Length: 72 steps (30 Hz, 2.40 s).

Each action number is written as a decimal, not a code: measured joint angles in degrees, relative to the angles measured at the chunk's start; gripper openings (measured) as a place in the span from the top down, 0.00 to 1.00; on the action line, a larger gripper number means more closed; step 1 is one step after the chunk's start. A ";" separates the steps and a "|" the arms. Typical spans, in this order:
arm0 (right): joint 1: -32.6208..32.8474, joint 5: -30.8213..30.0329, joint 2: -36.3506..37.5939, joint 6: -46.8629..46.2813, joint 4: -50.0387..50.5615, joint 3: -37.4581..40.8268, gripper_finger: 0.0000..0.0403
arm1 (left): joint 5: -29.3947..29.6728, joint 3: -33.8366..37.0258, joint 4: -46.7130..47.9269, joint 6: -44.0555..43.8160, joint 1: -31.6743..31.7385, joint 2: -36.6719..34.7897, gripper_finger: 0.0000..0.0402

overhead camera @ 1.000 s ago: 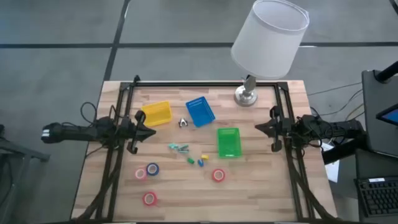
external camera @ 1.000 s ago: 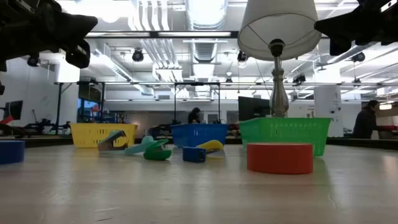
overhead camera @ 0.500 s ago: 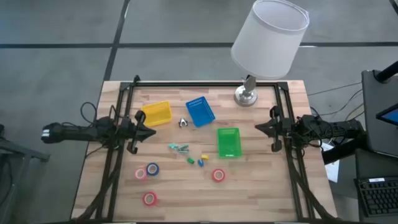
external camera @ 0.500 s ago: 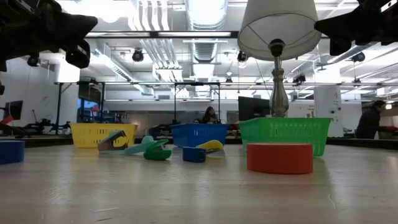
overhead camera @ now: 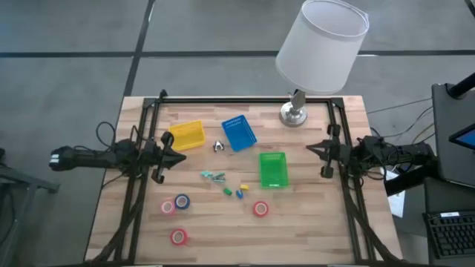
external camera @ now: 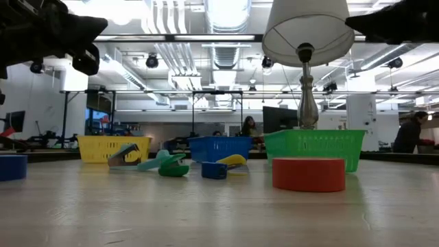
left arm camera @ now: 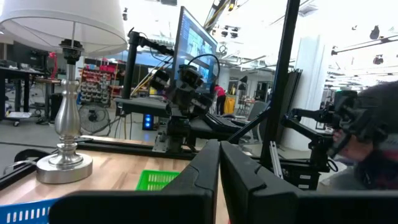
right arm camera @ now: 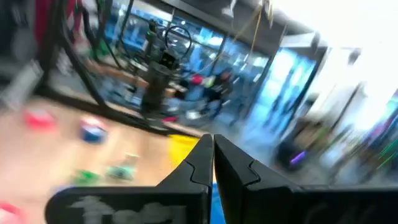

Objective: Pick and place Stapler, Stapler remover, tape
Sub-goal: Put the orange tape into the green bin

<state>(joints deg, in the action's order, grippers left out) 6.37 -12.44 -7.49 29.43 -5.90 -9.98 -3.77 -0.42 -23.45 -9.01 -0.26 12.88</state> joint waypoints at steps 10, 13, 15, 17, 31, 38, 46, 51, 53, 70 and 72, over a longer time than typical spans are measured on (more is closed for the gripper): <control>0.02 1.39 -0.50 -28.17 1.97 0.02 0.98 | 0.00 0.01 -0.02 0.00 0.00 0.00 0.95; 0.02 1.55 -0.50 -61.28 2.65 0.02 0.98 | 0.00 0.00 -0.01 0.01 0.00 0.00 0.95; 0.00 1.53 -0.52 -79.68 2.74 0.02 0.98 | 0.00 0.00 0.00 0.01 -0.01 0.00 0.95; 0.00 1.53 -0.52 -94.71 2.69 0.02 0.98 | 0.00 0.01 0.00 0.02 -0.02 0.00 0.95; 0.00 1.49 -0.52 -122.34 2.69 0.02 0.98 | 0.00 -0.01 0.00 0.02 0.00 0.00 0.95; 0.00 1.48 -0.53 -114.19 2.69 0.02 0.98 | 0.00 0.01 0.00 0.00 0.00 0.00 0.95; 0.00 1.46 -0.54 -103.94 2.69 0.02 0.98 | -0.01 0.01 0.00 0.02 0.00 0.00 0.95; 0.00 1.07 -0.55 -100.28 2.33 0.02 0.98 | 0.02 0.01 0.00 0.02 0.18 0.00 0.95; -0.02 -2.20 -0.54 -105.68 1.13 0.02 0.98 | 0.11 0.00 0.03 0.00 0.20 0.05 0.95; -0.07 -5.90 -0.71 -131.12 -3.11 0.02 0.98 | 23.52 -2.99 -6.53 -29.13 0.24 0.68 0.95; -0.15 -5.79 -0.38 -131.21 -5.86 0.02 0.98 | 25.44 -3.43 -6.55 -31.62 0.24 0.62 0.95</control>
<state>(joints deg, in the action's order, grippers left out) 6.22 -18.24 -7.87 -101.77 -11.76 -9.96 21.66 -3.84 -29.99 -40.63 -0.02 13.51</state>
